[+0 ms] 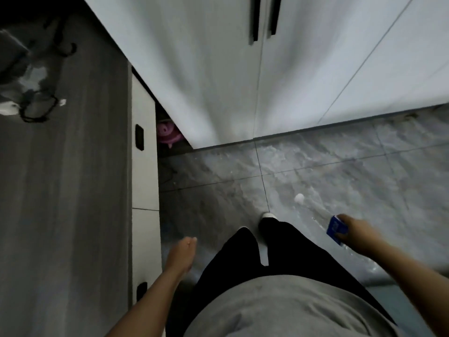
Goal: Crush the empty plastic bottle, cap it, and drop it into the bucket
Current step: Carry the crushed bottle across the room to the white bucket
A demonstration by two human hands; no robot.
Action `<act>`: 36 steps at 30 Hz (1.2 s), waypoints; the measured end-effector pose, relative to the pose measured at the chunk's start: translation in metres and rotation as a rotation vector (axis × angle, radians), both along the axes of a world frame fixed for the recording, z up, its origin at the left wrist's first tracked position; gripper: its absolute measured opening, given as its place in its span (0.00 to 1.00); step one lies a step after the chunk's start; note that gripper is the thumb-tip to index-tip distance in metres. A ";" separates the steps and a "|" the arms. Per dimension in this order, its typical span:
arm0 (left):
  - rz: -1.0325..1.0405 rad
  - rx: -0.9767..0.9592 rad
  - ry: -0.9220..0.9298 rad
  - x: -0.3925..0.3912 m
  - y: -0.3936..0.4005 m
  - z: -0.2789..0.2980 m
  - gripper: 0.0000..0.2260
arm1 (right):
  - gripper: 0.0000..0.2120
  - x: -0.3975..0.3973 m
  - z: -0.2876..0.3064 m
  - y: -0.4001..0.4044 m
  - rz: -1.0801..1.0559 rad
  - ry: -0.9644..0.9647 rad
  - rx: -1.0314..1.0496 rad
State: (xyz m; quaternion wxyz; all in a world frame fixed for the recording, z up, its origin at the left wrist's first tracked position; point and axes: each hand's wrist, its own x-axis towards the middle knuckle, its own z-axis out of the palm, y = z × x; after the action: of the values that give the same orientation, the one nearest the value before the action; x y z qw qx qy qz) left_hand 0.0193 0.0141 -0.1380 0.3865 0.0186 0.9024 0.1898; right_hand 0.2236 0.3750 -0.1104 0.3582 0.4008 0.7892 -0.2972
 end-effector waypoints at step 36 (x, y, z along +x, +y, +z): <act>-1.131 -0.043 0.050 -0.089 0.312 0.008 0.19 | 0.06 0.135 -0.017 -0.043 -1.022 -0.113 0.139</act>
State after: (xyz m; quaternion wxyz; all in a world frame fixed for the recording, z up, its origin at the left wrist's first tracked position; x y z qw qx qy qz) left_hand -0.0695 0.3257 -0.1299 0.4068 0.4956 0.7646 -0.0658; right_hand 0.3587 0.3322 -0.1279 0.1821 0.7733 0.4899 -0.3591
